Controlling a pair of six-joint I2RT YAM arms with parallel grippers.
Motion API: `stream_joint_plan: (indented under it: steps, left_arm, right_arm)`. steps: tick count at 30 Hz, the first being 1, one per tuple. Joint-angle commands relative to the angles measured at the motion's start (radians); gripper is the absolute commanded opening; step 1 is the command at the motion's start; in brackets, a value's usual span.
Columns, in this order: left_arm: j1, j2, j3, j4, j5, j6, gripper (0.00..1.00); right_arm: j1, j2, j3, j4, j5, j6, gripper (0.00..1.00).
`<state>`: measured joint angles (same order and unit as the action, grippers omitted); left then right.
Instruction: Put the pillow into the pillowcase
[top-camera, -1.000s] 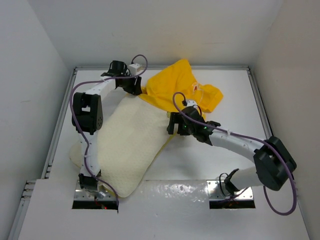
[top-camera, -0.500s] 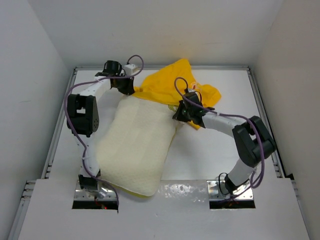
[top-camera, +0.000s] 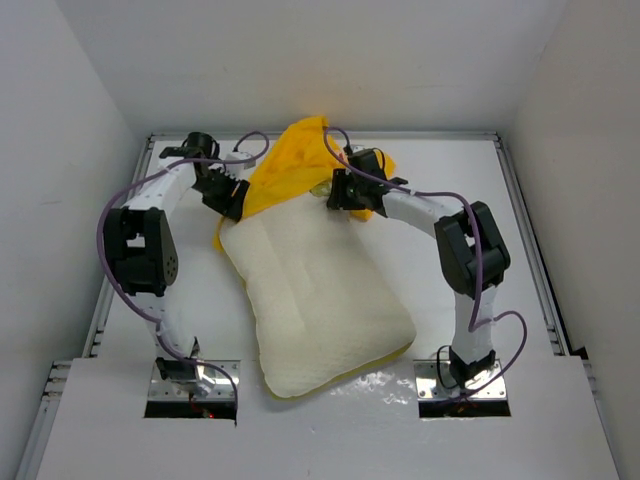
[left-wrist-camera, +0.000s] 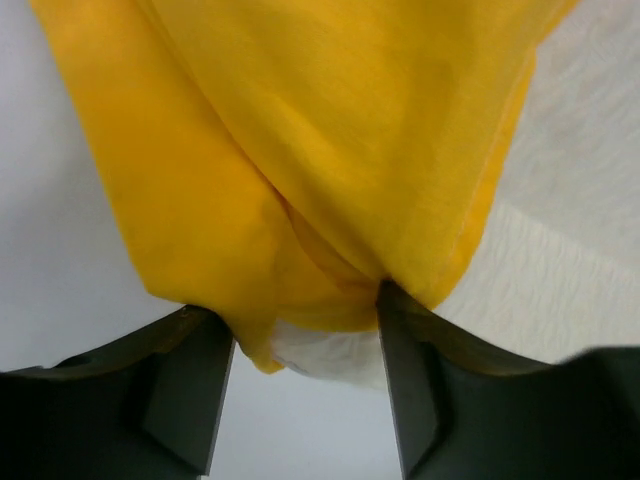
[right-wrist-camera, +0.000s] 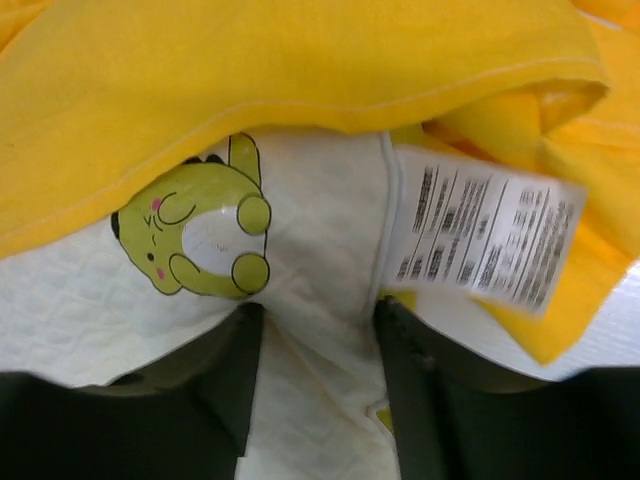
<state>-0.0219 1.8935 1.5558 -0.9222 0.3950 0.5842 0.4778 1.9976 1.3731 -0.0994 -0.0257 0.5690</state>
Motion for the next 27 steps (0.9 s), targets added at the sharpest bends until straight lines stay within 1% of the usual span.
stream_joint_plan:
  steps: [1,2,3,4,6,7,8,9,10,11,12,13,17,18,19,21,24,26,27]
  left_arm:
    - [-0.019,-0.065,0.083,-0.13,0.016,0.032,0.56]
    - [-0.021,-0.065,0.117,-0.132,0.019,0.029,0.67]
    - [-0.023,-0.062,0.159,-0.13,0.024,0.026,0.72]
    - [-0.029,-0.059,0.241,-0.126,0.034,0.019,0.73]
    - [-0.035,-0.047,0.315,-0.075,0.06,-0.012,0.74]
    - [-0.047,-0.045,0.358,-0.049,0.073,-0.02,0.74]
    - [-0.056,-0.05,0.36,0.015,0.103,-0.033,0.74]
    - [-0.071,-0.053,0.36,0.016,0.113,-0.034,0.73]
    - [-0.114,-0.051,0.349,0.063,0.114,-0.024,0.72]
    - [-0.14,-0.039,0.345,0.08,0.088,-0.018,0.72]
    - [-0.192,-0.025,0.346,0.1,0.07,-0.006,0.72]
    - [-0.214,-0.008,0.351,0.106,0.05,-0.006,0.72]
    - [-0.254,0.114,0.394,0.166,0.019,-0.061,0.72]
    - [-0.262,0.139,0.433,0.164,0.015,-0.064,0.72]
    - [-0.282,0.186,0.457,0.158,0.002,-0.058,0.72]
    - [-0.305,0.225,0.501,0.138,-0.012,-0.029,0.72]
    - [-0.32,0.28,0.521,0.137,-0.047,-0.024,0.69]
    - [-0.323,0.302,0.52,0.14,-0.076,-0.026,0.62]
    - [-0.323,0.311,0.52,0.14,-0.081,-0.029,0.54]
  right_arm:
    - [-0.007,-0.01,0.073,0.029,-0.045,-0.053,0.53]
    - [-0.007,-0.02,0.072,0.023,-0.057,-0.06,0.57]
    - [-0.007,-0.028,0.061,0.02,-0.066,-0.067,0.67]
    - [-0.007,-0.037,0.055,0.018,-0.071,-0.073,0.71]
    - [-0.007,-0.068,0.035,0.01,-0.068,-0.087,0.78]
    - [-0.007,-0.08,0.029,0.006,-0.066,-0.093,0.8]
    - [-0.007,-0.101,0.018,-0.009,-0.066,-0.1,0.81]
    - [-0.005,-0.112,0.009,-0.014,-0.068,-0.103,0.81]
    - [-0.007,-0.123,-0.002,-0.019,-0.074,-0.103,0.82]
    - [-0.007,-0.135,-0.014,-0.022,-0.079,-0.103,0.83]
    - [-0.007,-0.157,-0.038,-0.022,-0.092,-0.1,0.83]
    - [-0.007,-0.167,-0.051,-0.023,-0.1,-0.097,0.84]
    - [-0.007,-0.227,-0.13,-0.01,-0.117,-0.075,0.85]
    - [-0.007,-0.241,-0.176,-0.002,-0.118,-0.064,0.85]
    - [-0.005,-0.269,-0.199,0.01,-0.117,-0.058,0.85]
    - [-0.005,-0.295,-0.261,0.039,-0.109,-0.041,0.85]
    - [-0.005,-0.301,-0.299,0.044,-0.115,-0.028,0.85]
    - [-0.004,-0.299,-0.319,0.052,-0.12,-0.018,0.85]
    - [-0.002,-0.301,-0.327,0.058,-0.12,-0.017,0.85]
